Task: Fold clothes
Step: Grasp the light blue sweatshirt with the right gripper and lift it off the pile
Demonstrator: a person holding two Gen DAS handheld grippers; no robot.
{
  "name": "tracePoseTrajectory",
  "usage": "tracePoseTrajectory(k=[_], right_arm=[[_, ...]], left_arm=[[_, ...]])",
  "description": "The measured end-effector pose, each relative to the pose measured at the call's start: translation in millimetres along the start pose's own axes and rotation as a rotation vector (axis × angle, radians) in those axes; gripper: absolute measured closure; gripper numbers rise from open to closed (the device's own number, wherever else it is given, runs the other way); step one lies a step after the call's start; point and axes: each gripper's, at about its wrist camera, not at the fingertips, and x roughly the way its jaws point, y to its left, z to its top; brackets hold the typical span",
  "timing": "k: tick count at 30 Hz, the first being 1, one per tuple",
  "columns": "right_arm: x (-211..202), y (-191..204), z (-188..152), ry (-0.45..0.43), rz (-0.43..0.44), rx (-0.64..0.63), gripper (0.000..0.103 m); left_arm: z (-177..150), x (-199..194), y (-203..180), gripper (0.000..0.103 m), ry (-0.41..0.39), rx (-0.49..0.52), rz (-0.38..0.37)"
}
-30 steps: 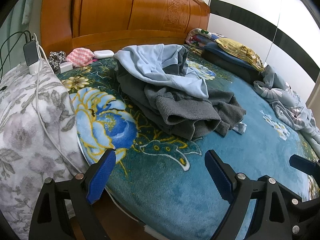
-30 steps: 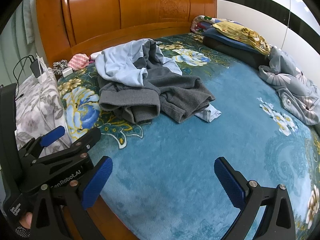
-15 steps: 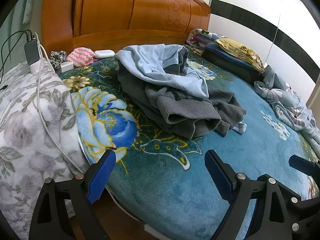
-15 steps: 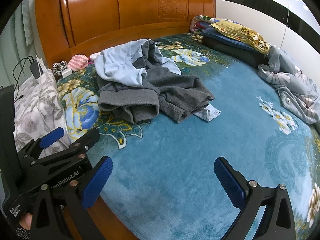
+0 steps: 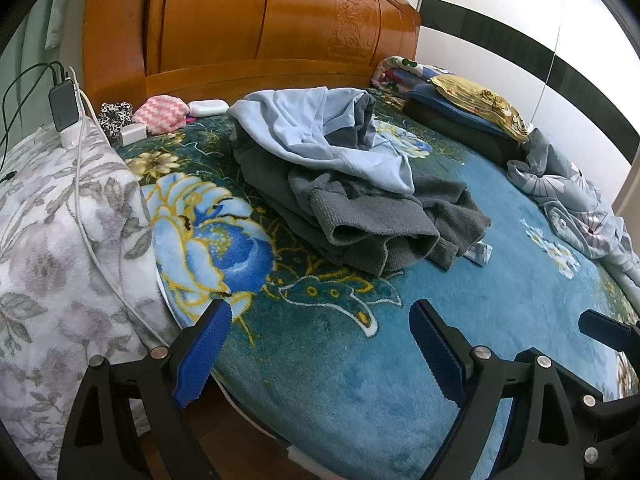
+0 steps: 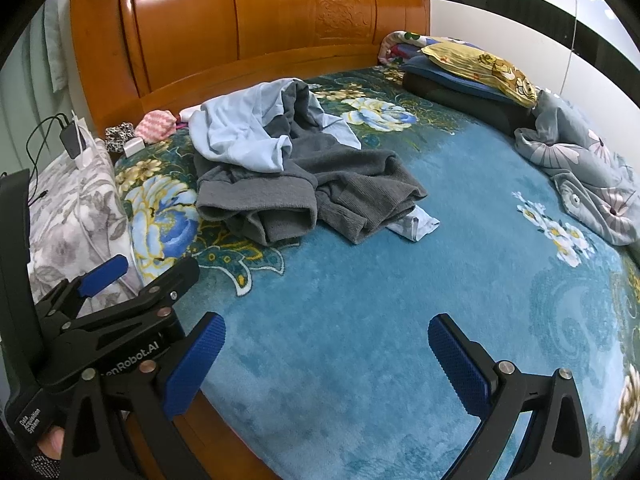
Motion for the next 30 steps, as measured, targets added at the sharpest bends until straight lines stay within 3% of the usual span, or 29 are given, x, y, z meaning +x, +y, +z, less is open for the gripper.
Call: tracePoseTrajectory(k=[13, 18, 24, 26, 30], right_arm=[[-1, -4, 2, -0.023, 0.004, 0.003, 0.0], [5, -11, 20, -0.06, 0.013, -0.045, 0.0], [41, -6, 72, -0.075, 0.176, -0.038, 0.0], [59, 3, 91, -0.054, 0.184, -0.049, 0.002], [101, 23, 112, 0.031, 0.22, -0.095, 0.019]], left_arm=[[3, 2, 3, 0.012, -0.002, -0.015, -0.024], [31, 15, 25, 0.012, -0.039, -0.062, -0.069], [62, 18, 52, 0.012, -0.106, -0.095, -0.108], [62, 20, 56, 0.012, -0.101, -0.079, -0.125], [55, 26, 64, 0.012, -0.075, -0.083, -0.156]])
